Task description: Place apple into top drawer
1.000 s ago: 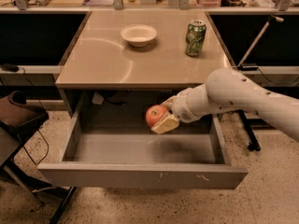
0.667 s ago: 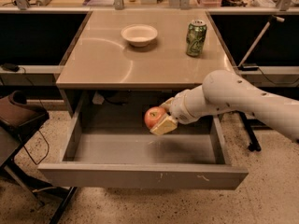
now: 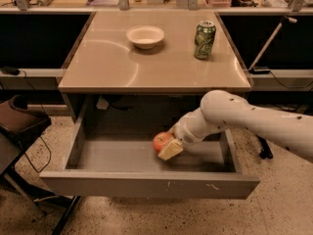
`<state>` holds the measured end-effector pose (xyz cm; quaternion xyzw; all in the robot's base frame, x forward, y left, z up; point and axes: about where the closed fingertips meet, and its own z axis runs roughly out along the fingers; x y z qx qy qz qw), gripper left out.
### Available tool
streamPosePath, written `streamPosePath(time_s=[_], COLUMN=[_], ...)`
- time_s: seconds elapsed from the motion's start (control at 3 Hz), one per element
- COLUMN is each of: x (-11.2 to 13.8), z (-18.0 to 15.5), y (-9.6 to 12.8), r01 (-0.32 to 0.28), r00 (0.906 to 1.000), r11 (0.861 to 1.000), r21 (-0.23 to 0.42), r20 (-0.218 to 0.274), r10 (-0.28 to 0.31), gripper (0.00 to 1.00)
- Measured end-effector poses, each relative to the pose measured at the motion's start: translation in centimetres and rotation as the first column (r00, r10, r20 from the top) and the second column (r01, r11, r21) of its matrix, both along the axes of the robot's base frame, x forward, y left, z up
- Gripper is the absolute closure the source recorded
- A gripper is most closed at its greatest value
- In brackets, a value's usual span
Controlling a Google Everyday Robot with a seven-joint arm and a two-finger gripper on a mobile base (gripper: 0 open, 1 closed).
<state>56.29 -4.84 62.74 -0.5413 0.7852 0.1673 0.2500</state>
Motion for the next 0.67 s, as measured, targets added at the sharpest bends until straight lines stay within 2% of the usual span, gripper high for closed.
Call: streamPosePath(time_s=[0.33,0.67], x=[0.00,0.00], z=[-0.06,-0.06], y=[0.01,0.01], r01=[0.002,0.002], r00=[1.0000,1.0000], r11=[1.000,1.000], r21=[0.000,0.000], r20=[-0.002,-0.002], r10=[-0.002,-0.002], gripper=[0.81,0.58])
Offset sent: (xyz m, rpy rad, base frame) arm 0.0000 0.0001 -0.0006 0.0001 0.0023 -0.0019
